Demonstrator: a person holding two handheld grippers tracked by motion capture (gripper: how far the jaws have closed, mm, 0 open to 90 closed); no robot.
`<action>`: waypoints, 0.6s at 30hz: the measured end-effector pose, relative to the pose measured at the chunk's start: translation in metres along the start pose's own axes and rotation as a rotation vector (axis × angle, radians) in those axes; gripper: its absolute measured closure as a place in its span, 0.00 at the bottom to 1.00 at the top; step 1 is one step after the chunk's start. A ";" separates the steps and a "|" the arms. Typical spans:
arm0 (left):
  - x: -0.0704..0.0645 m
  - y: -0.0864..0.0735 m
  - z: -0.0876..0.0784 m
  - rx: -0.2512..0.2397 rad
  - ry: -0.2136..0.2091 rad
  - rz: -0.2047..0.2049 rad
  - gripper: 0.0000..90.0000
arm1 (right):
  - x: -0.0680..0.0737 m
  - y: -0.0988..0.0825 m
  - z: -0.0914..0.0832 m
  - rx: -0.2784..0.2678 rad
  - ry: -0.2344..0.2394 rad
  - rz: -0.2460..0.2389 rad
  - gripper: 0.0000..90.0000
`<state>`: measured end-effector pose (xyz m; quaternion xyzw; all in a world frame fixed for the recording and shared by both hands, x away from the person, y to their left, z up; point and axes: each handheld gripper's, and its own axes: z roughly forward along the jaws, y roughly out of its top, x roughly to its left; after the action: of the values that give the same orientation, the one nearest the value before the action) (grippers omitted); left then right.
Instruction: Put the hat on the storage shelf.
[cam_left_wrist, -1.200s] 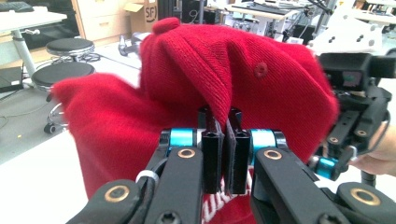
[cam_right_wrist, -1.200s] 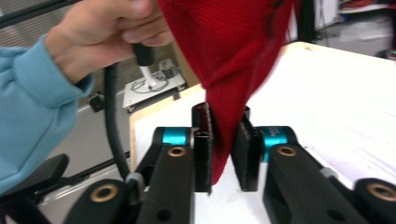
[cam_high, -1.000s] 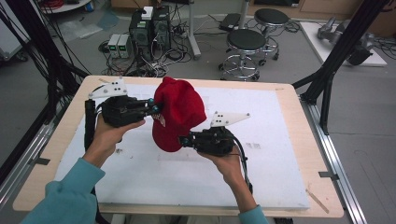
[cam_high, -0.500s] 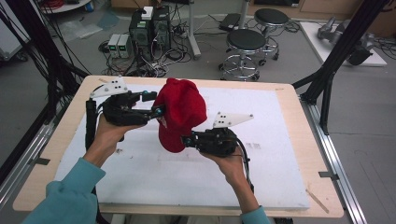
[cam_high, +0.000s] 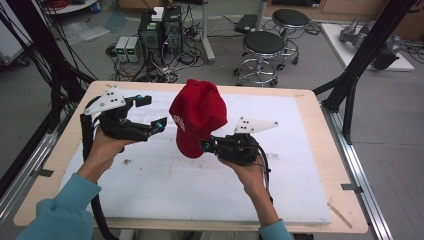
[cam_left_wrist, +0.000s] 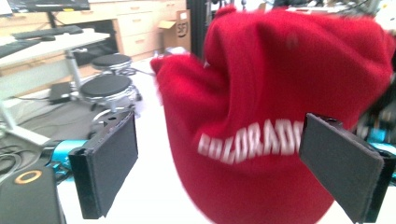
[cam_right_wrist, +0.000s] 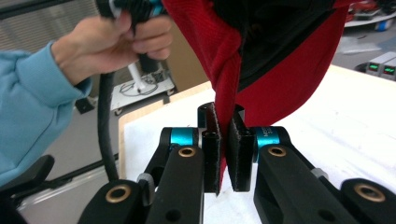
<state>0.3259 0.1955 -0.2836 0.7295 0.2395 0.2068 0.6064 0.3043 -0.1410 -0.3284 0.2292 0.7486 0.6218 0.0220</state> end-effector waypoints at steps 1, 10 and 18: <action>0.002 -0.004 -0.003 0.003 0.009 0.004 0.14 | -0.002 0.000 -0.001 -0.008 -0.016 0.006 0.95; 0.011 -0.056 -0.029 0.050 0.111 0.066 0.14 | -0.020 0.006 -0.013 -0.074 -0.117 0.022 0.95; 0.017 -0.102 -0.051 0.070 0.145 0.003 0.14 | -0.040 0.013 -0.013 -0.095 -0.246 -0.002 0.95</action>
<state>0.2997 0.2611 -0.3747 0.7338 0.2887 0.2518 0.5611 0.3398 -0.1661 -0.3235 0.3018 0.7102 0.6236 0.1253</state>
